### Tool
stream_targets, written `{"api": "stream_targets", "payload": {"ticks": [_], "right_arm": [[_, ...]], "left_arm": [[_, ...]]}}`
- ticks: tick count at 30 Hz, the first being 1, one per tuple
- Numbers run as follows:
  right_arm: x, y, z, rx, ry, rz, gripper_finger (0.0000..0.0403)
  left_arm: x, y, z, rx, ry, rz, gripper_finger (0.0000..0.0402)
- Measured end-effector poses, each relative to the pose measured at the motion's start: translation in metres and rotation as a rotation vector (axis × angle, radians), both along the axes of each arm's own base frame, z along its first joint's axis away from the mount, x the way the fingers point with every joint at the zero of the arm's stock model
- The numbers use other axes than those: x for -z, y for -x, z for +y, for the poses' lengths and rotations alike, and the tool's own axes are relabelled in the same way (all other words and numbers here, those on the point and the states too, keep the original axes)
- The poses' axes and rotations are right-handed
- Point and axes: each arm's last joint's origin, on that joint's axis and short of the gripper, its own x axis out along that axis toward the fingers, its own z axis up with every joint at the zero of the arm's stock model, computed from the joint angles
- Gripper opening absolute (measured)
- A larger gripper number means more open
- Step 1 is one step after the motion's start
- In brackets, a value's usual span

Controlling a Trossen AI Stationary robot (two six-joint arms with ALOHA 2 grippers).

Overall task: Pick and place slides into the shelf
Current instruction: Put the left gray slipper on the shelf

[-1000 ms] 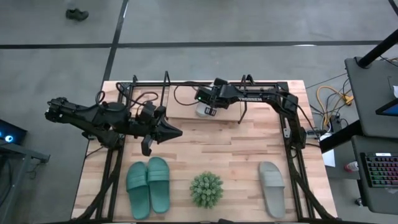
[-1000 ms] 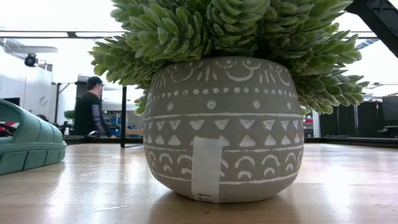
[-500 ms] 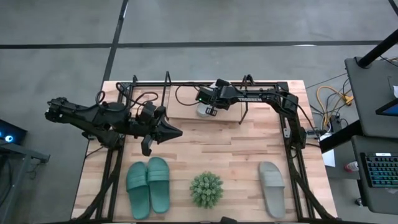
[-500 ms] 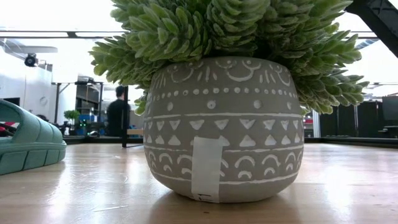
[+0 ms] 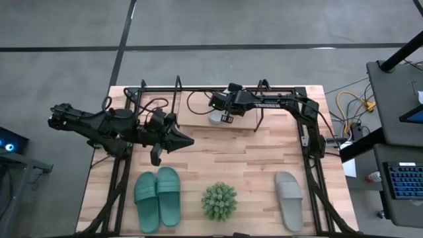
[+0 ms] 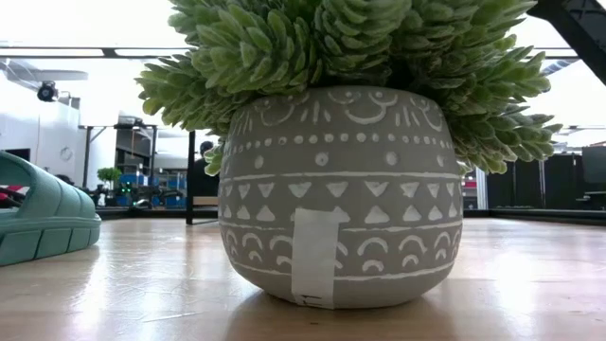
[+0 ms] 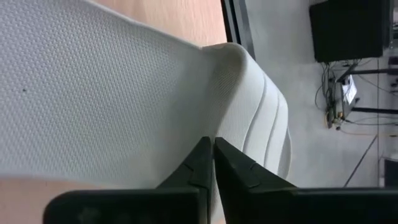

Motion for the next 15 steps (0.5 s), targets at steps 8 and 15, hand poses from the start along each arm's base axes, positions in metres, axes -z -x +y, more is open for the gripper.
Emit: {"api": "stream_targets", "payload": {"ticks": [8, 15], "right_arm": [[-0.0044, 0.0004, 0.0012, 0.048, -0.010, -0.061, 0.0008], [-0.0044, -0.0002, 0.0012, 0.052, -0.010, -0.071, 0.0025]], "left_arm": [[0.0000, 0.0000, 0.0002, -0.003, -0.003, 0.000, 0.0000], [0.0000, 0.0000, 0.0001, -0.003, -0.003, 0.000, 0.0000]]}}
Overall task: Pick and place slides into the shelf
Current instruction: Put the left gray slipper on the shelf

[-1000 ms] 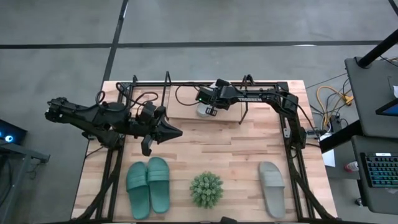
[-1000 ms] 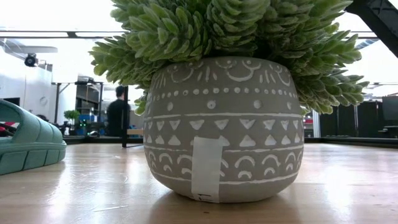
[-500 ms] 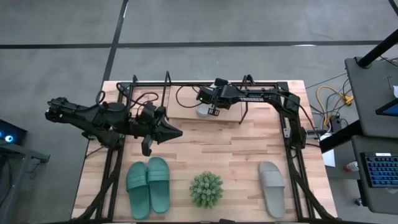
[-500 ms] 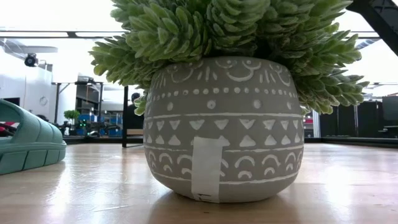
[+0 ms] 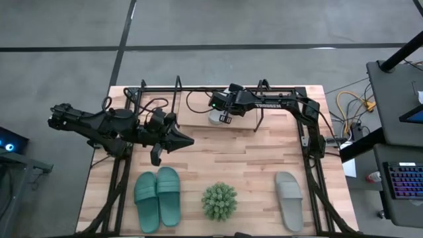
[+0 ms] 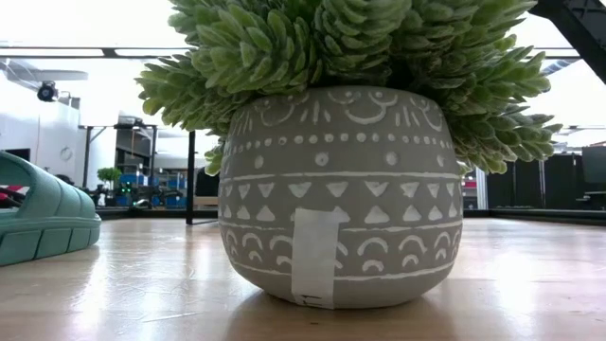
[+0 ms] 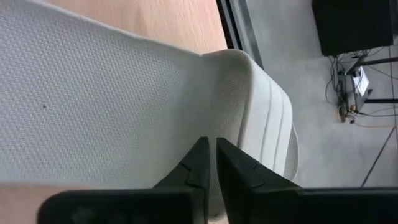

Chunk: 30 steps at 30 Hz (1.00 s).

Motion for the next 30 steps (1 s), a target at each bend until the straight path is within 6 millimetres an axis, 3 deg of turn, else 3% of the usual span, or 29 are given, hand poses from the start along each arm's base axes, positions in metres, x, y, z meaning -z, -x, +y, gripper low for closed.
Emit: {"api": "stream_targets", "payload": {"ticks": [12, 19, 30], "right_arm": [[-0.002, 0.002, -0.011, 0.026, 0.045, -0.001, 0.0119], [-0.002, 0.006, -0.021, 0.051, 0.046, 0.000, 0.0127], [-0.006, 0.004, -0.011, 0.042, 0.049, -0.021, 0.0128]], "left_arm": [[0.000, 0.000, 0.000, 0.000, 0.002, 0.000, 0.0000], [0.000, 0.000, 0.000, 0.001, 0.005, 0.001, 0.0000], [0.000, 0.000, 0.000, -0.001, 0.005, 0.001, 0.0000]]}}
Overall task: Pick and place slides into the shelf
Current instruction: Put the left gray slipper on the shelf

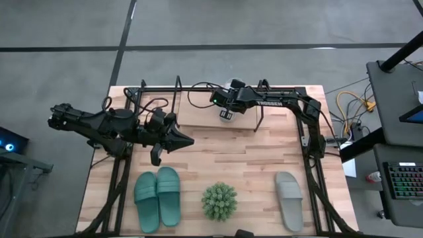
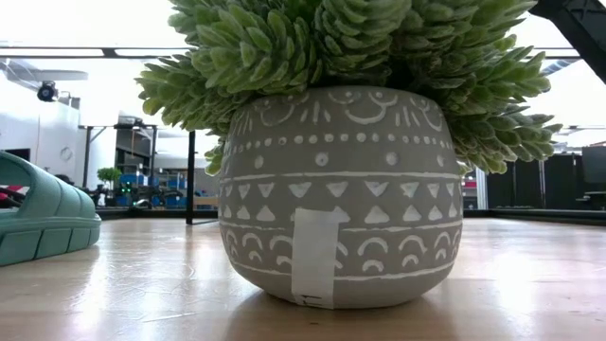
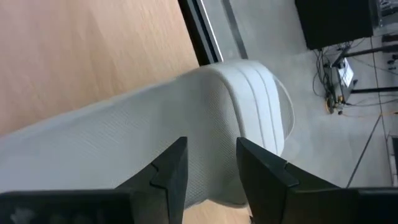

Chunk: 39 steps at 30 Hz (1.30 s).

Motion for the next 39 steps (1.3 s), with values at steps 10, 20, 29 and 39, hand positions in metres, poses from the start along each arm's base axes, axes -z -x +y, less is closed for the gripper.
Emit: {"api": "stream_targets", "payload": {"ticks": [10, 20, 29, 39], "right_arm": [[-0.007, 0.001, -0.006, -0.036, 0.095, 0.049, 0.0128], [-0.008, 0.010, -0.031, -0.007, 0.085, 0.051, 0.0128], [-0.006, 0.011, -0.034, -0.014, 0.059, 0.044, 0.0105], [-0.006, 0.006, -0.023, -0.054, 0.051, 0.058, 0.0009]], "left_arm": [[0.000, 0.000, 0.000, -0.003, -0.001, 0.000, 0.0000], [0.000, 0.000, 0.000, -0.003, 0.001, 0.000, 0.0000], [0.000, 0.000, 0.000, -0.003, 0.002, 0.000, 0.0000], [0.000, 0.000, 0.000, -0.011, 0.000, 0.000, 0.0000]]}}
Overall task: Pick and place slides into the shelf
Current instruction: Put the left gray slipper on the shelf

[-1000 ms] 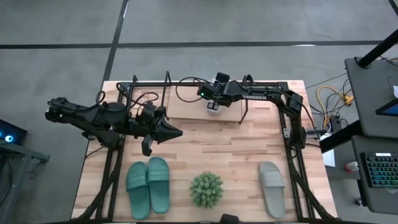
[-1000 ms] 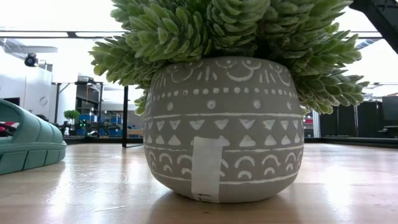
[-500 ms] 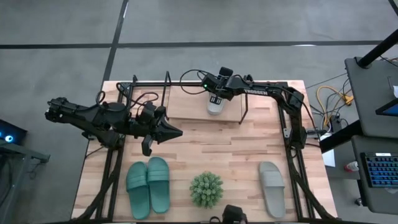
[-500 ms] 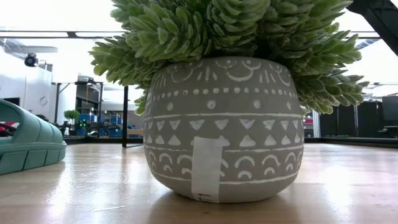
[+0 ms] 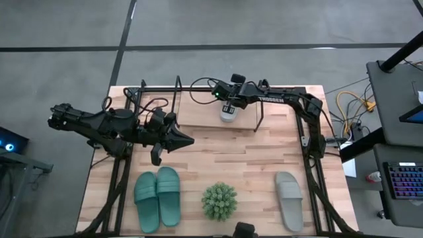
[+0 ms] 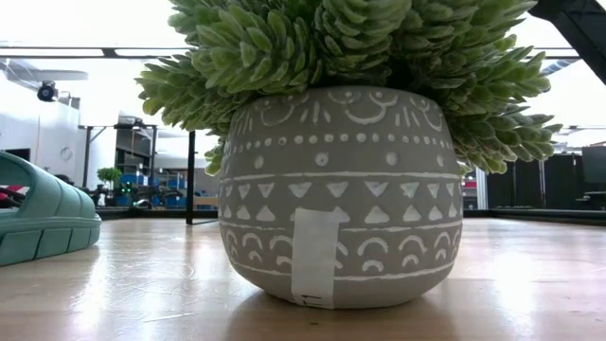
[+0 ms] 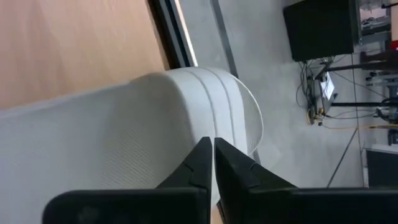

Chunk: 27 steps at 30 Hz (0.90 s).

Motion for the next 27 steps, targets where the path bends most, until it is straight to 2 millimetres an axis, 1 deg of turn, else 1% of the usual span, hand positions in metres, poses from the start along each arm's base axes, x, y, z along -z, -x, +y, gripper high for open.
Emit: {"api": "stream_targets", "payload": {"ticks": [6, 10, 12, 15, 18, 22, 27], "right_arm": [[0.000, -0.007, 0.015, -0.022, 0.000, -0.017, 0.0008], [-0.002, -0.007, 0.019, -0.004, -0.001, -0.047, 0.0008], [-0.010, -0.005, 0.022, 0.014, -0.002, -0.082, 0.0008], [-0.029, 0.000, 0.026, 0.036, -0.004, -0.170, 0.0008], [-0.046, 0.004, 0.029, 0.012, -0.032, -0.247, 0.0014], [-0.057, 0.008, 0.031, -0.045, -0.045, -0.247, 0.0045], [-0.050, 0.012, 0.033, -0.070, -0.091, -0.175, 0.0109]], "left_arm": [[0.000, 0.000, 0.000, 0.000, 0.000, 0.000, 0.0000], [0.000, 0.000, 0.000, 0.000, -0.001, 0.000, 0.0000], [0.000, 0.000, 0.000, 0.000, -0.001, 0.000, 0.0000], [0.000, 0.000, 0.000, 0.000, -0.003, -0.001, 0.0000], [0.000, 0.000, 0.000, -0.001, -0.004, -0.002, 0.0000], [-0.001, 0.001, 0.000, -0.001, -0.004, -0.006, 0.0000], [-0.001, 0.001, 0.000, -0.001, -0.005, -0.006, 0.0000]]}}
